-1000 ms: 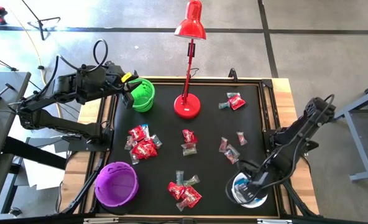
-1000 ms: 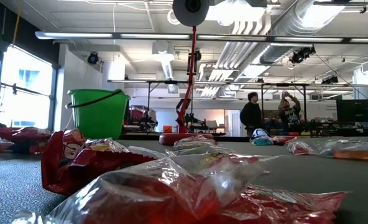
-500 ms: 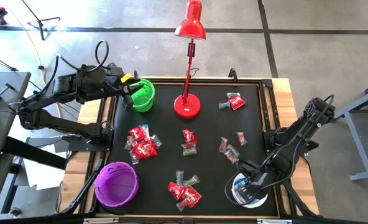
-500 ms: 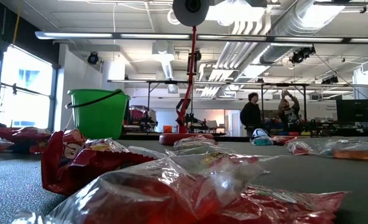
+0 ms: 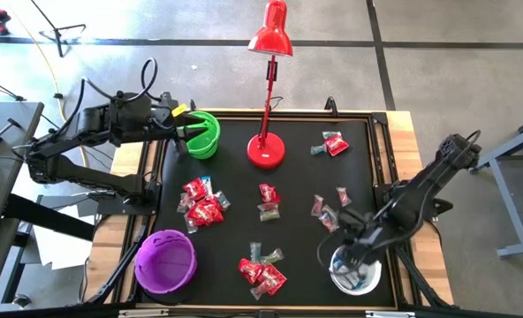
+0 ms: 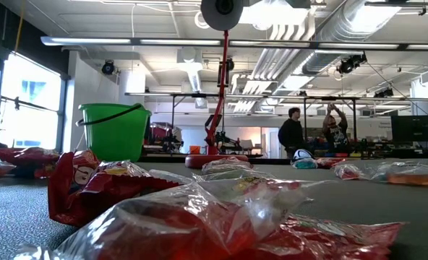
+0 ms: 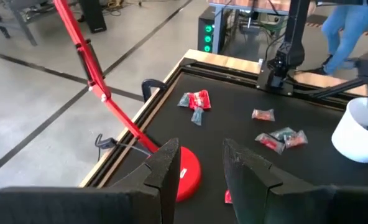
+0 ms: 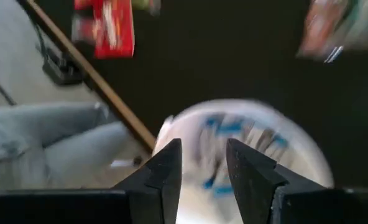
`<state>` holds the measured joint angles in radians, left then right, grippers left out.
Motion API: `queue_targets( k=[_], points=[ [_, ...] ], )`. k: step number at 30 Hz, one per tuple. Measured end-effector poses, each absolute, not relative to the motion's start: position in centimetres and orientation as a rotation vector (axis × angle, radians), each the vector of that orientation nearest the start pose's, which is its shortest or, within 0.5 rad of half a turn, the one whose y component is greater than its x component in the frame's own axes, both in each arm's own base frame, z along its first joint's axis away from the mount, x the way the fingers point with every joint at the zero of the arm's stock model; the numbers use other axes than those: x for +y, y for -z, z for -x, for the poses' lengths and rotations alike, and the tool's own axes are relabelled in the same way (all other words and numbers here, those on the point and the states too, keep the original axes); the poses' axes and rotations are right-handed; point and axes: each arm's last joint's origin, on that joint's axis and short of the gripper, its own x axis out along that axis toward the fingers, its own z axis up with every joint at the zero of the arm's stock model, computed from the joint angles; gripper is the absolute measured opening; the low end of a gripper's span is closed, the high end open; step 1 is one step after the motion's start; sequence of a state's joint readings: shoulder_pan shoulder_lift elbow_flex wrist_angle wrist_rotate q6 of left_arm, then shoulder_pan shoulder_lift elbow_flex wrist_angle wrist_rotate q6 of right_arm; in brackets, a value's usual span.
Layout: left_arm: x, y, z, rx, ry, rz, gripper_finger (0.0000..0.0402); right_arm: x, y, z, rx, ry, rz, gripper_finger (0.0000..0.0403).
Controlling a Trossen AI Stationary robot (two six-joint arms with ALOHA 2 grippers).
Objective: Sort candy
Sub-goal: Put the orange gummy into the green bucket
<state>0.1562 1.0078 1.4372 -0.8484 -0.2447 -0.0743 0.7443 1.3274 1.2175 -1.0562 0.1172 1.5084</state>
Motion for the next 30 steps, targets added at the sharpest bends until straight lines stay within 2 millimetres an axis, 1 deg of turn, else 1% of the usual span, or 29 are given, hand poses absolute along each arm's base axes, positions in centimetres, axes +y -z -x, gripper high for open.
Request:
queue_targets(
  k=[4, 8, 10, 12, 15, 17, 21, 24, 30],
  points=[
    [3.4, -44.9, -16.9, 0.345, -0.410, 0.057, 0.0106, 13.1, -31.2, -17.4, 1.126, 0.434, -0.658, 0.0122],
    [3.6, -45.3, -17.8, 0.284, -0.423, 0.058, 0.0106, 9.9, -31.3, -16.1, 1.136, 0.653, -0.467, 0.0121],
    [3.7, -45.4, -18.3, 0.260, -0.455, 0.054, 0.0106, 8.7, -31.3, -15.6, 1.145, 0.767, -0.422, 0.0121],
    [3.9, -45.5, -18.6, 0.249, -0.494, 0.049, 0.0106, 7.9, -31.2, -15.8, 1.122, 0.828, -0.425, 0.0121],
    [4.1, -45.4, -19.1, 0.245, -0.542, 0.043, 0.0106, 7.0, -29.9, -16.4, 1.119, 0.836, -0.438, 0.0121],
    [4.2, -45.2, -19.4, 0.253, -0.566, 0.041, 0.0106, 6.4, -28.6, -16.5, 1.165, 0.871, -0.430, 0.0121],
    [4.4, -44.9, -20.0, 0.267, -0.601, 0.034, 0.0106, 5.1, -26.0, -16.0, 1.276, 0.938, -0.422, 0.0121],
    [4.5, -44.9, -20.4, 0.249, -0.606, 0.042, 0.0106, 4.2, -24.4, -15.3, 1.321, 0.935, -0.453, 0.0121],
    [4.5, -45.2, -20.7, 0.203, -0.610, 0.083, 0.0106, 3.2, -22.0, -14.6, 1.210, 0.807, -0.583, 0.0121]
  ],
)
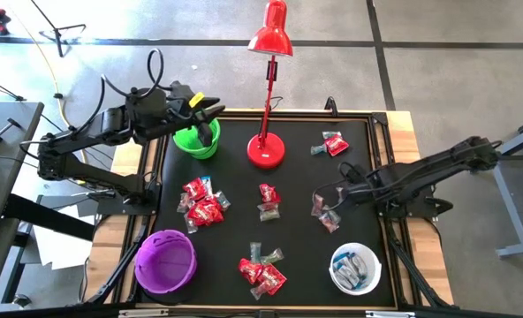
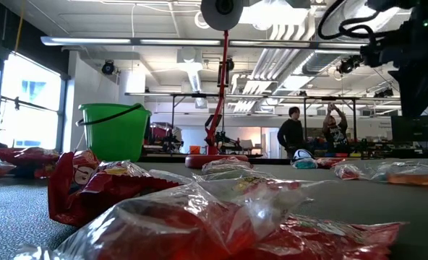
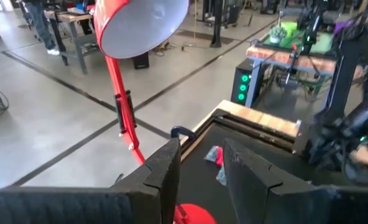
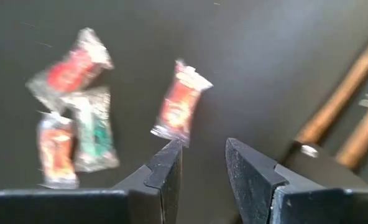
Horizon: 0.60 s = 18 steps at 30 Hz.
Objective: Sort candy
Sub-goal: Put the orange gummy into the green bucket
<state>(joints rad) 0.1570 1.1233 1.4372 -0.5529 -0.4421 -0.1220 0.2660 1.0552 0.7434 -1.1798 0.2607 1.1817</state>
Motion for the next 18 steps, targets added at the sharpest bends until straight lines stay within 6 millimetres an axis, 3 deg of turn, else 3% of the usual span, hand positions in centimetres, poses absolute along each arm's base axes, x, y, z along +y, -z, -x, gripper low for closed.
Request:
queue_targets(
  k=[6, 13, 18],
  points=[
    [4.5, -45.2, -20.7, 0.192, -0.614, 0.124, 0.0106, 2.0, -19.4, -13.0, 1.212, 0.829, -0.594, 0.0122],
    [4.6, -45.2, -20.7, 0.192, -0.631, 0.117, 0.0106, 1.6, -18.6, -14.5, 1.135, 0.675, -0.716, 0.0122],
    [4.7, -45.2, -20.6, 0.201, -0.670, 0.076, 0.0106, 1.0, -18.0, -14.3, 1.150, 0.704, -0.737, 0.0122]
  ],
)
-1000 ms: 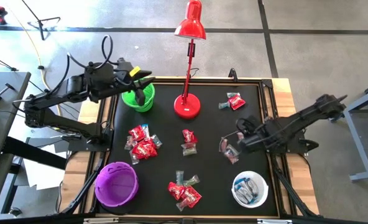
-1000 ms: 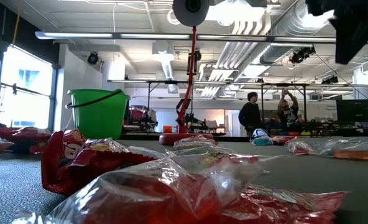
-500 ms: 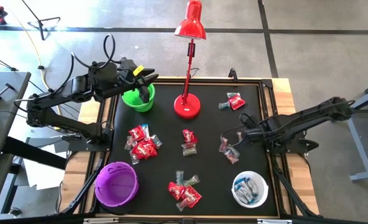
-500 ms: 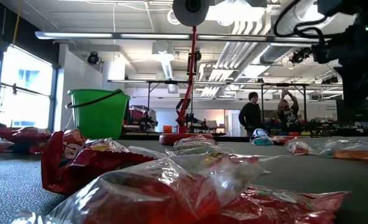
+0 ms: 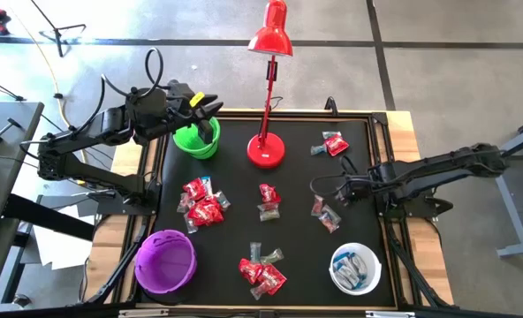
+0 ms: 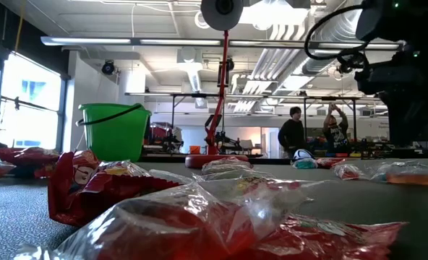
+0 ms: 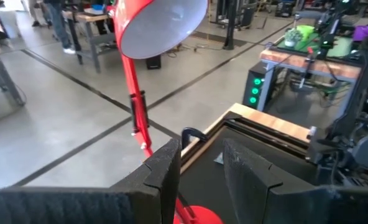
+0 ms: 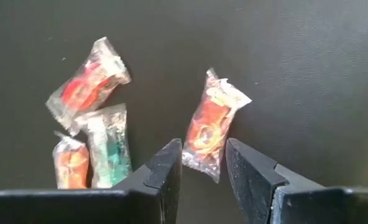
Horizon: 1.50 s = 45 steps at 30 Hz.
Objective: Sort candy
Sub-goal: Put the orange gummy into the green bucket
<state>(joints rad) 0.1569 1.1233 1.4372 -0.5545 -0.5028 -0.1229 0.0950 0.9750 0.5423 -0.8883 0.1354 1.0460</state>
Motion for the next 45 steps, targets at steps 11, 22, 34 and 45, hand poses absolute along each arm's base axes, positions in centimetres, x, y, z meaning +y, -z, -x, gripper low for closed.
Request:
queue_targets(
  k=[11, 22, 34, 45],
  points=[
    [4.7, -45.4, -20.6, 0.208, -0.670, 0.000, 0.0106, 0.3, -17.5, -14.4, 1.167, 0.687, -0.842, 0.0138],
    [4.7, -45.5, -20.6, 0.205, -0.668, -0.017, 0.0106, -0.4, -16.7, -14.8, 1.202, 0.780, -0.868, 0.0190],
    [4.7, -45.5, -20.6, 0.201, -0.669, -0.007, 0.0106, -0.7, -14.5, -16.1, 1.361, 0.761, -0.931, 0.0151],
    [4.7, -45.5, -20.6, 0.201, -0.670, -0.006, 0.0106, -0.6, -13.9, -17.2, 1.344, 0.703, -0.970, 0.0033]
  ],
)
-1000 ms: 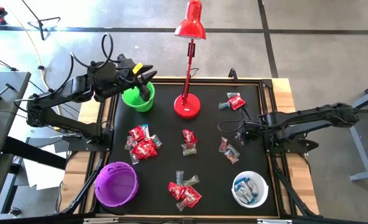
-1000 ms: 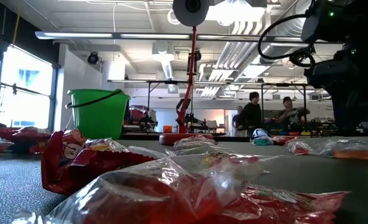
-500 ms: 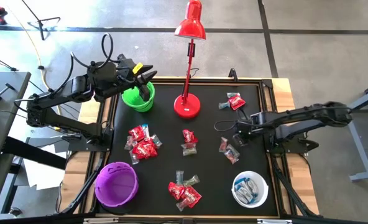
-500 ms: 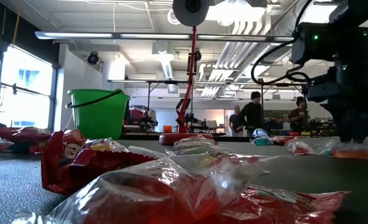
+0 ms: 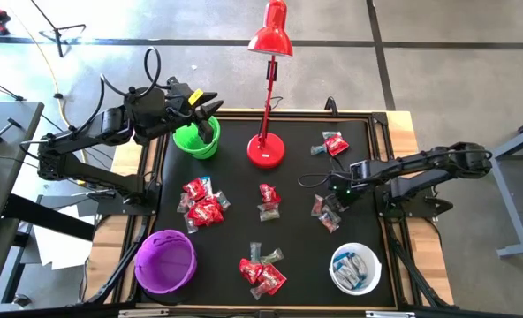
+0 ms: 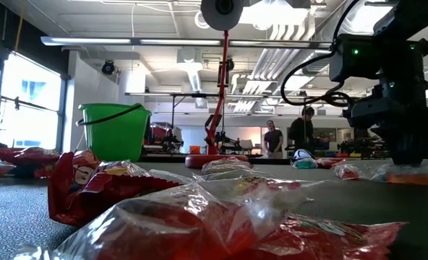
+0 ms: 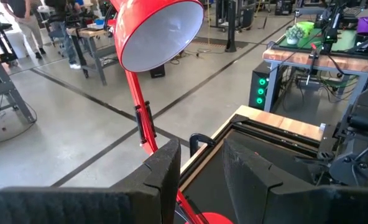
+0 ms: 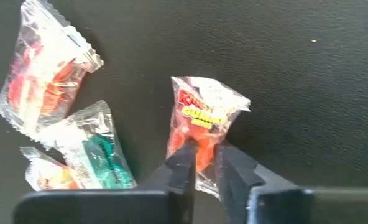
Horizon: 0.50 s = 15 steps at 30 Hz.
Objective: Sort candy
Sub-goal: Put the orange gummy into the green bucket
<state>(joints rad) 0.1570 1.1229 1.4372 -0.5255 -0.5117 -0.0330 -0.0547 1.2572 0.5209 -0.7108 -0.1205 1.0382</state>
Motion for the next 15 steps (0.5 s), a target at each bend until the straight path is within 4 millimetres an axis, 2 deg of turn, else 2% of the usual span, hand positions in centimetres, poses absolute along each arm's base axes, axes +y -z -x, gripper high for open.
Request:
queue_targets(
  k=[3, 10, 15],
  points=[
    [4.7, -45.5, -20.6, 0.201, -0.669, -0.006, 0.0106, -0.6, -13.9, -17.2, 1.344, 0.702, -0.970, 0.0006],
    [4.7, -45.5, -20.6, 0.201, -0.669, -0.007, 0.0106, -0.6, -14.2, -17.4, 1.339, 0.703, -0.968, 0.0004],
    [4.7, -45.5, -20.6, 0.204, -0.669, -0.016, 0.0106, -0.9, -15.5, -18.4, 1.289, 0.670, -0.908, 0.0004]
  ],
)
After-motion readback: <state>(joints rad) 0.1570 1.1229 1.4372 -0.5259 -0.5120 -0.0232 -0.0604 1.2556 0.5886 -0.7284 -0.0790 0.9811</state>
